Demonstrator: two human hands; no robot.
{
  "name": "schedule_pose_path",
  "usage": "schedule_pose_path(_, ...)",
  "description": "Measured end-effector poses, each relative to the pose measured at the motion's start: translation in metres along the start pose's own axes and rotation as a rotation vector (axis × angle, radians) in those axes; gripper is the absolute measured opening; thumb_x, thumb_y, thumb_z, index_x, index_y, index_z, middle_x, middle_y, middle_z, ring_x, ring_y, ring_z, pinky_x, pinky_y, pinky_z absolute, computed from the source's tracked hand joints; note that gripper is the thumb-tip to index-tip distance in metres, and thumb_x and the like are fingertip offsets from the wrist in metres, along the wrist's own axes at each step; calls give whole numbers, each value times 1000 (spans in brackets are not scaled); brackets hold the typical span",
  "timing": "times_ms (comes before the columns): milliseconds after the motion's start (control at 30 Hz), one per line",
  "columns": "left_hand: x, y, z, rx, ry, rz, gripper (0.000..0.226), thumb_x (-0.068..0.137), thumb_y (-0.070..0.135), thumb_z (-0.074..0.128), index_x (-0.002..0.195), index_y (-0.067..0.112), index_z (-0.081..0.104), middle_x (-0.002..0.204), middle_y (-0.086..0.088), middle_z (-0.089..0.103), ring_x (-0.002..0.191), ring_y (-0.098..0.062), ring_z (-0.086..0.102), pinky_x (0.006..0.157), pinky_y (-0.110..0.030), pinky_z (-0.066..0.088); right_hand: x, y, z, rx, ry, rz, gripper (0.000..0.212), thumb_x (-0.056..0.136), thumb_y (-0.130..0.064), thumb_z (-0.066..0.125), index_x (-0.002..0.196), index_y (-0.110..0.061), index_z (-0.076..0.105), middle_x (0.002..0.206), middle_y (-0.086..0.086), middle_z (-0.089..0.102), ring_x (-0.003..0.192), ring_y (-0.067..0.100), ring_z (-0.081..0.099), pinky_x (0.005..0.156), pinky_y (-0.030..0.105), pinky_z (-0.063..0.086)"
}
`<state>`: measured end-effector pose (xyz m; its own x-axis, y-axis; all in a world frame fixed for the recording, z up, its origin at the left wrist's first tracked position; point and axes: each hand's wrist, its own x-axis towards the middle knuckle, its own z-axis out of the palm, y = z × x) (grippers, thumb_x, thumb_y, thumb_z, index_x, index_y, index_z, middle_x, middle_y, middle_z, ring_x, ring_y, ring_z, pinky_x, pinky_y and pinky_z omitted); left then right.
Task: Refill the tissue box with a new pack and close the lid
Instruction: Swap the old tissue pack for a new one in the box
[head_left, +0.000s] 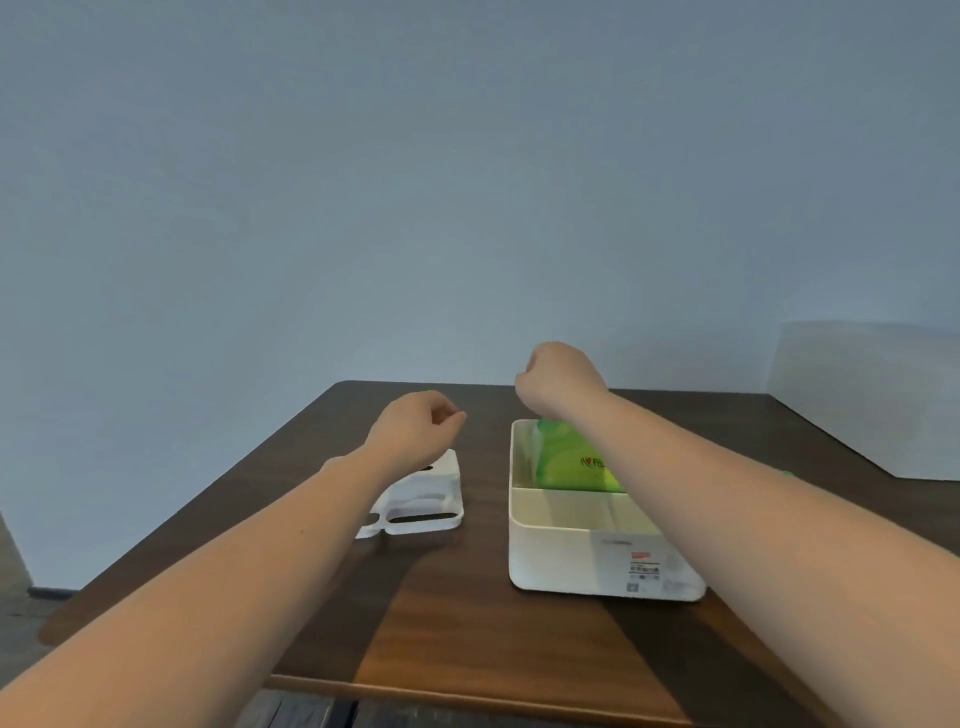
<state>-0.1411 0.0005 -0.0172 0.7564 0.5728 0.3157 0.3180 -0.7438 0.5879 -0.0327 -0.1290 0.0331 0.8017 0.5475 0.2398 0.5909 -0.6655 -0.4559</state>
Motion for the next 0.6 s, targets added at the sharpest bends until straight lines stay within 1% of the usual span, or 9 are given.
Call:
schedule_pose_path(133, -9, 35, 19, -21, -74, 143, 41, 87, 45, 59, 123, 25, 62, 75, 17, 52, 84, -13, 54, 77, -24, 42, -9, 47, -27, -31, 57, 95, 11, 84, -8, 48, 75, -12, 52, 70, 3, 52, 71, 27, 53, 47, 24, 30)
schedule_pose_path(200, -10, 47, 27, 17, -131, 189, 51, 83, 51, 61, 129, 29, 56, 76, 15, 53, 85, -13, 56, 80, -26, 45, -15, 69, -35, -45, 37, 158, 12, 81, -7, 47, 70, -13, 49, 73, 3, 53, 77, 29, 54, 50, 24, 32)
schedule_pose_path(267, -10, 55, 34, 99, -191, 223, 61, 78, 57, 64, 133, 33, 50, 82, 14, 57, 89, -13, 57, 85, -29, 48, -23, 87, -43, -93, 16, 231, 6, 81, -10, 47, 77, -13, 52, 87, 5, 57, 88, 30, 55, 61, 26, 37)
schedule_pose_path(333, -9, 61, 40, 177, -233, 241, 66, 76, 58, 66, 134, 35, 46, 90, 10, 61, 90, -15, 58, 86, -32, 49, -30, 104, -48, -180, 0, 337, 23, 83, -16, 48, 104, -16, 57, 112, 7, 58, 108, 31, 52, 77, 34, 41)
schedule_pose_path(400, -9, 65, 46, 215, -239, 245, 63, 76, 53, 68, 132, 35, 46, 93, 7, 61, 90, -16, 58, 84, -32, 50, -37, 120, -50, -237, -49, 419, 39, 83, -21, 49, 122, -17, 53, 128, 9, 53, 123, 32, 43, 91, 43, 41)
schedule_pose_path(433, -8, 67, 48, 224, -234, 247, 58, 77, 50, 68, 130, 35, 48, 92, 7, 61, 89, -17, 58, 84, -32, 50, -39, 128, -49, -255, -98, 449, 48, 81, -24, 50, 128, -17, 50, 133, 10, 51, 125, 33, 42, 95, 46, 41)
schedule_pose_path(500, -6, 69, 53, 233, -223, 245, 47, 79, 44, 68, 123, 32, 55, 86, 8, 58, 87, -17, 57, 84, -33, 51, -39, 143, -47, -312, -204, 488, 66, 71, -29, 49, 136, -17, 44, 135, 9, 51, 122, 35, 48, 97, 49, 45)
schedule_pose_path(533, -4, 69, 55, 235, -221, 236, 41, 80, 41, 68, 118, 29, 58, 83, 9, 56, 86, -17, 56, 82, -32, 50, -41, 148, -46, -352, -259, 488, 70, 72, -32, 51, 139, -17, 42, 136, 9, 52, 119, 34, 52, 97, 47, 47)
schedule_pose_path(600, -1, 70, 58, 247, -225, 232, 31, 81, 35, 68, 109, 22, 64, 80, 9, 54, 85, -18, 55, 77, -29, 47, -50, 152, -46, -406, -377, 466, 73, 82, -41, 57, 146, -12, 34, 142, 10, 48, 122, 32, 53, 100, 42, 47)
